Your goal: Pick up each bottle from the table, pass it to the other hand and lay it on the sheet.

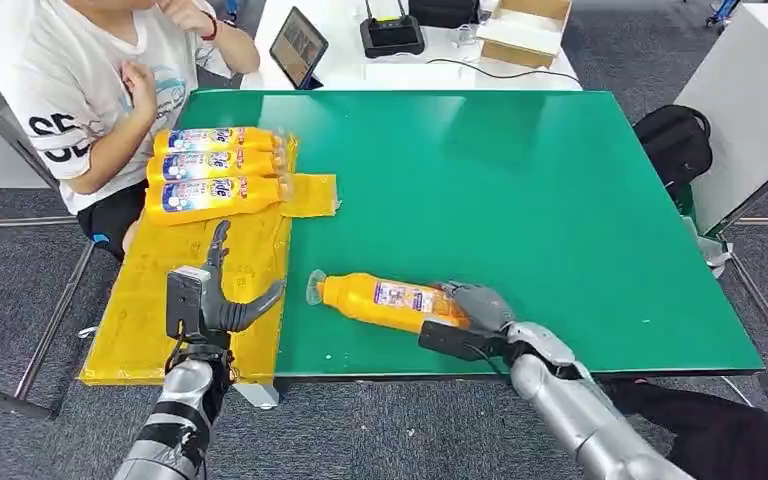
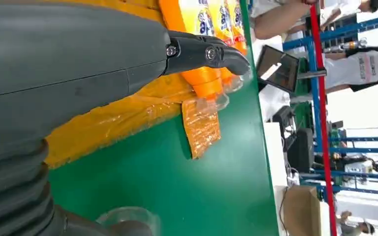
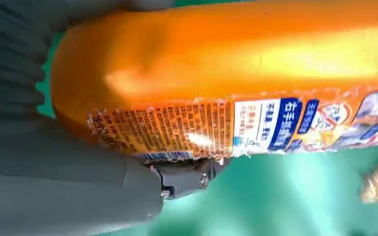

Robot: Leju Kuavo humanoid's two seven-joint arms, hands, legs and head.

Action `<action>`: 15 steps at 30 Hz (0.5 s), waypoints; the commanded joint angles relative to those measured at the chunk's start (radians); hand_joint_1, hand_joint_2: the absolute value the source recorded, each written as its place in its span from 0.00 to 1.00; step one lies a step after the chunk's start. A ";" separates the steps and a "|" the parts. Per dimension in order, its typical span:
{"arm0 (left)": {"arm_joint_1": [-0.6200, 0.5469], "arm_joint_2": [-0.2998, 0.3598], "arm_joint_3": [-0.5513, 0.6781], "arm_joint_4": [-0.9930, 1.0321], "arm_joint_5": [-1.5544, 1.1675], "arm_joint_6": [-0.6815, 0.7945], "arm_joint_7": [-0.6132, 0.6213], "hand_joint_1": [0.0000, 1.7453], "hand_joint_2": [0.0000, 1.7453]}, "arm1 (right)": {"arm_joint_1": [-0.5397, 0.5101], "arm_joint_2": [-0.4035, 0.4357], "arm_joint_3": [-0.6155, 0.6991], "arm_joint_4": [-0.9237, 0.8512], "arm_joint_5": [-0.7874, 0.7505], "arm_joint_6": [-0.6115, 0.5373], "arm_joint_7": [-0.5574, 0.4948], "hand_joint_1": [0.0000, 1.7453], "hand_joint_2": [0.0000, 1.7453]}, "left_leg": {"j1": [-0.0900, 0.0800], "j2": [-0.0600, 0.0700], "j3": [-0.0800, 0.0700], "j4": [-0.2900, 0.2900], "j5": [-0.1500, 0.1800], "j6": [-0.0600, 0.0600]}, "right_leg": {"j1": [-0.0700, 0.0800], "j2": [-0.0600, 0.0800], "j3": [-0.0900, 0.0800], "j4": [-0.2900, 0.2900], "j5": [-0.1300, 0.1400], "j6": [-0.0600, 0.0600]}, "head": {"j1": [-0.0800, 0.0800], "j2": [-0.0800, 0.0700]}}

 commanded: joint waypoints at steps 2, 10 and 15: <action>-0.006 -0.003 0.027 0.027 0.005 0.011 0.009 0.00 1.00 | 0.126 0.107 -0.221 -0.206 -0.010 -0.118 -0.035 1.00 1.00 | 0.000 0.002 0.002 0.000 -0.002 0.001 | 0.001 0.000 0.002 0.000 -0.001 -0.003 | -0.001 0.000; 0.024 -0.008 0.040 0.000 0.022 0.026 0.013 0.00 1.00 | 0.256 0.208 -0.389 -0.472 -0.072 -0.297 -0.133 1.00 1.00 | -0.001 0.000 -0.001 0.000 -0.002 0.001 | 0.000 -0.001 0.000 0.001 -0.002 -0.003 | -0.001 0.000; 0.035 -0.015 0.046 -0.038 0.086 -0.015 0.030 0.00 1.00 | 0.287 0.270 -0.443 -0.530 -0.138 -0.409 -0.272 1.00 1.00 | 0.000 0.000 0.000 0.000 -0.002 0.001 | 0.000 -0.001 0.000 0.000 -0.002 -0.003 | 0.000 0.000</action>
